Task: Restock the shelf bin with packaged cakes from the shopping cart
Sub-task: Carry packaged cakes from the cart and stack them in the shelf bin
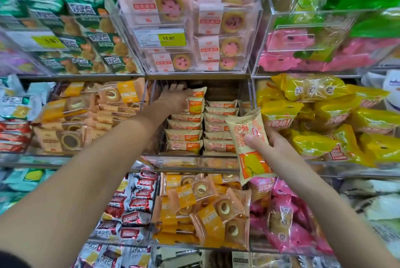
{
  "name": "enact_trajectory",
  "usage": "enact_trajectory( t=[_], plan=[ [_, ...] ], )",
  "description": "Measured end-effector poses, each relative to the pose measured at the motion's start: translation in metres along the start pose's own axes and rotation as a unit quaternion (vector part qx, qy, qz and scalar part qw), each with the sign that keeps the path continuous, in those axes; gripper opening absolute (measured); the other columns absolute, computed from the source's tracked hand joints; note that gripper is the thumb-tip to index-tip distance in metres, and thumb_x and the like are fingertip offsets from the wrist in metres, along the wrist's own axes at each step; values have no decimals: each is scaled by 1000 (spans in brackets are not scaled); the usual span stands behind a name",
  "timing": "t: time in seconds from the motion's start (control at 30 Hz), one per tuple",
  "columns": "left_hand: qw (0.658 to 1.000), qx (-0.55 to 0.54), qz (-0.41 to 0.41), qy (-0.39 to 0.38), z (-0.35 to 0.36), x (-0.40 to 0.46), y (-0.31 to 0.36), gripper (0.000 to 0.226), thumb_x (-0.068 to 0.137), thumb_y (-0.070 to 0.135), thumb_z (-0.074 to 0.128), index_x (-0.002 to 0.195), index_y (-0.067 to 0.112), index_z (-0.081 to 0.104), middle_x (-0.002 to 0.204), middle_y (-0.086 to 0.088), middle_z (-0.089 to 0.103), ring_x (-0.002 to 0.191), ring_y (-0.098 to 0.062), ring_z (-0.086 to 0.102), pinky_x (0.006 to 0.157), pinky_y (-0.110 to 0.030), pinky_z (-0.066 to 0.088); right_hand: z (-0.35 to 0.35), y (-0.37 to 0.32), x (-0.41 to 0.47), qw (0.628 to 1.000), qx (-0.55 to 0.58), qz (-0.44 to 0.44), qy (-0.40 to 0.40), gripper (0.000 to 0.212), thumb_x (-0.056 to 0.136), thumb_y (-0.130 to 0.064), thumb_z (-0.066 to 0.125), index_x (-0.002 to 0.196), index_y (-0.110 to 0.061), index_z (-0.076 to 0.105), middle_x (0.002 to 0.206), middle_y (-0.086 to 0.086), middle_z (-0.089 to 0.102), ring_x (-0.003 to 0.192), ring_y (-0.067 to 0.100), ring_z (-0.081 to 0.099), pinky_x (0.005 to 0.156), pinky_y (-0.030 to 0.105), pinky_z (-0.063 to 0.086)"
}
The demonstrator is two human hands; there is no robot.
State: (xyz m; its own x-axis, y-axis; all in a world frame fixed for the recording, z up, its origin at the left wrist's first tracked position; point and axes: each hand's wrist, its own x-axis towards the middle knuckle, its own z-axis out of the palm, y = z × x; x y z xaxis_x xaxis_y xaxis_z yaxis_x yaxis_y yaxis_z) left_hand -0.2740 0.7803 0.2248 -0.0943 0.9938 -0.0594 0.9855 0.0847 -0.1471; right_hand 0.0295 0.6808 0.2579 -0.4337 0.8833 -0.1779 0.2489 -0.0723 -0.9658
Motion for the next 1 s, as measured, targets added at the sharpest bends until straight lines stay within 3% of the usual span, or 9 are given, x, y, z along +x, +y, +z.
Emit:
enact_trajectory(
  t=[0.1,0.2,0.37,0.5,0.6,0.7,0.8,0.9,1.0],
  plan=[
    [999,11,-35,34,8,-3,10,45,91,24,51,135,21,41,134,-13,35,125,-32,32,107,-46,27,1,-2,-2,1000,4,-10,3,42,61,-65,59,98,-49,48,100,-17,65,76,-3,68,54,12,50],
    [993,-104,-64,3,12,-6,17,44,92,18,52,134,16,41,135,-16,39,119,-33,47,96,-41,43,1,-2,-2,1000,7,-10,4,46,67,-63,60,108,-46,48,100,-16,66,77,-1,68,56,13,51],
    [971,-216,-100,-1,13,-6,16,53,88,16,59,135,10,35,134,-15,43,118,-30,50,94,-36,43,2,-3,-4,1000,-2,-16,4,65,51,-72,56,109,-47,45,102,-17,65,79,0,68,61,16,53],
    [960,-262,-99,-13,7,-9,12,37,89,10,53,124,5,40,115,-15,53,108,-29,54,86,-35,45,1,0,-1,1000,-1,-14,0,35,71,-61,61,101,-48,48,99,-19,65,76,-3,68,56,13,51],
    [954,-284,-84,54,-9,-32,22,13,92,16,52,105,15,52,106,-5,57,102,-22,57,82,-31,46,0,2,2,1000,-10,-11,9,34,80,-53,61,109,-44,47,97,-18,65,72,-3,68,51,11,49],
    [895,-427,-16,129,-32,-86,53,7,94,32,49,91,30,55,98,14,58,95,-6,57,72,-22,44,1,0,-1,999,-43,-30,1,45,79,-55,64,117,-39,44,100,-21,61,80,-3,64,53,8,47],
    [807,-581,99,45,-60,-145,89,23,86,57,45,87,35,53,92,15,59,85,3,56,71,-17,46,2,-3,-7,994,-91,-55,-33,62,73,-53,70,122,-31,38,106,-14,61,85,-4,62,63,11,47],
    [819,-556,140,-33,-74,-171,102,32,84,61,49,85,29,46,79,10,51,67,0,46,61,-18,39,6,-9,-16,990,-111,-44,-75,70,57,-66,67,108,-33,33,99,-6,61,65,-11,60,51,7,43],
    [831,-532,160,-35,-80,-180,100,33,84,51,54,82,20,44,74,6,43,65,-5,38,59,-21,34,6,-13,-27,986,-132,-45,-87,68,50,-74,60,96,-32,33,84,-6,52,50,-12,50,43,7,36]
  ],
)
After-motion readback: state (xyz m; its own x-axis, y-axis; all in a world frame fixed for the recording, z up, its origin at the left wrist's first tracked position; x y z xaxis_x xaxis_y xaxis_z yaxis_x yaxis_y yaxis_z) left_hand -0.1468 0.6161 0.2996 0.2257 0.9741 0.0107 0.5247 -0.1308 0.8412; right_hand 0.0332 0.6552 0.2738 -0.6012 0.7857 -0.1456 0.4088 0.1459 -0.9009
